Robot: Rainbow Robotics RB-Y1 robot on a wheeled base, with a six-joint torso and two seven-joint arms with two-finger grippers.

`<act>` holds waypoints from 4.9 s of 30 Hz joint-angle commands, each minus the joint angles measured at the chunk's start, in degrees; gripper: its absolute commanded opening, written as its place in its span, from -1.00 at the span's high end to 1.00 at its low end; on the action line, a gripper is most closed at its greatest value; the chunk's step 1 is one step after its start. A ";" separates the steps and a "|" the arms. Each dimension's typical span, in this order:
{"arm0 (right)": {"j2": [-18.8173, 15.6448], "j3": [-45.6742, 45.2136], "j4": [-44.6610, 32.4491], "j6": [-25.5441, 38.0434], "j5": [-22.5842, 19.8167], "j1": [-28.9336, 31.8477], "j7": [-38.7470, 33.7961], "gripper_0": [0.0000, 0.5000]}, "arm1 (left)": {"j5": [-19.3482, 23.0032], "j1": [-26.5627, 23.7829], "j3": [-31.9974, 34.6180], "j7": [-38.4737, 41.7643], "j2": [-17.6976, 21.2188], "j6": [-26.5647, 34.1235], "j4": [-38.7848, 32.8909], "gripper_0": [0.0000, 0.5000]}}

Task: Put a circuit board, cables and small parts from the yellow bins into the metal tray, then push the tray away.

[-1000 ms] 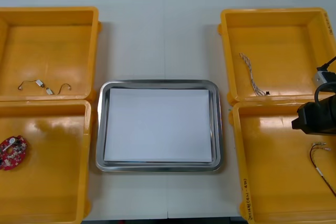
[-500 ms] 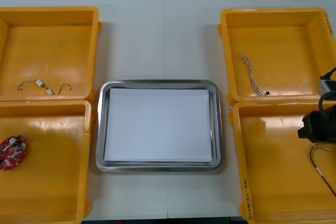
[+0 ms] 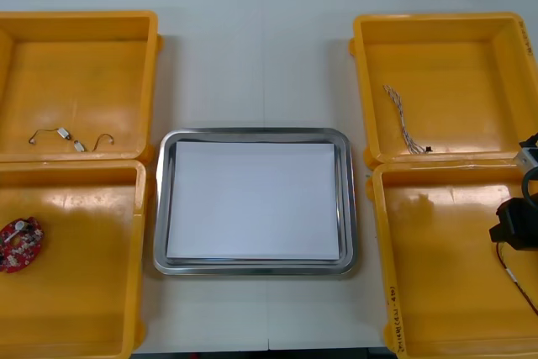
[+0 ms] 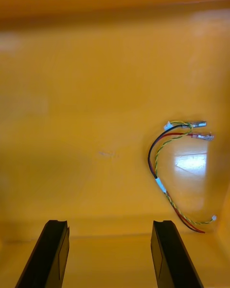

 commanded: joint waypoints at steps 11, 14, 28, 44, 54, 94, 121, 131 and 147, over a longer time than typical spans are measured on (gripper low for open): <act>-2.26 -2.58 -0.60 -12.14 4.33 10.25 15.47 -1.00 | -3.17 0.99 0.13 -3.85 -4.51 -3.82 -0.60 -1.00; -2.26 -2.58 -0.60 -14.95 4.77 11.92 16.61 -1.00 | -3.52 1.07 0.39 -7.10 -5.39 -3.91 -0.25 -1.00; -1.74 -2.58 -0.34 -25.32 6.79 19.04 20.66 -1.00 | -3.08 1.07 0.21 -17.56 -6.00 -8.22 4.85 -1.00; 0.20 -2.14 6.16 -31.39 6.09 19.13 27.25 -1.00 | -3.69 1.16 -1.72 -18.09 -6.71 -12.00 7.04 -1.00; 0.20 0.94 9.59 -36.75 6.35 19.13 28.22 -1.00 | -4.92 1.43 -1.19 -17.47 -8.81 -12.09 6.96 -1.00; 0.20 5.59 9.68 -38.33 6.27 21.59 28.04 -1.00 | -7.38 3.36 -2.25 -17.83 -10.75 -14.55 7.04 -0.69; 0.20 6.47 9.68 -40.35 9.26 22.03 27.07 -0.50 | -8.70 3.18 -2.77 -18.44 -10.57 -13.05 3.44 1.00; 0.20 6.74 9.68 -40.70 9.17 22.12 26.72 1.00 | -8.70 3.45 -3.04 -19.23 -10.31 -5.41 -5.00 1.00; 0.11 2.87 6.08 -34.99 6.53 19.83 25.84 1.00 | -5.10 8.55 -9.63 -26.97 -11.01 -2.42 -14.58 1.00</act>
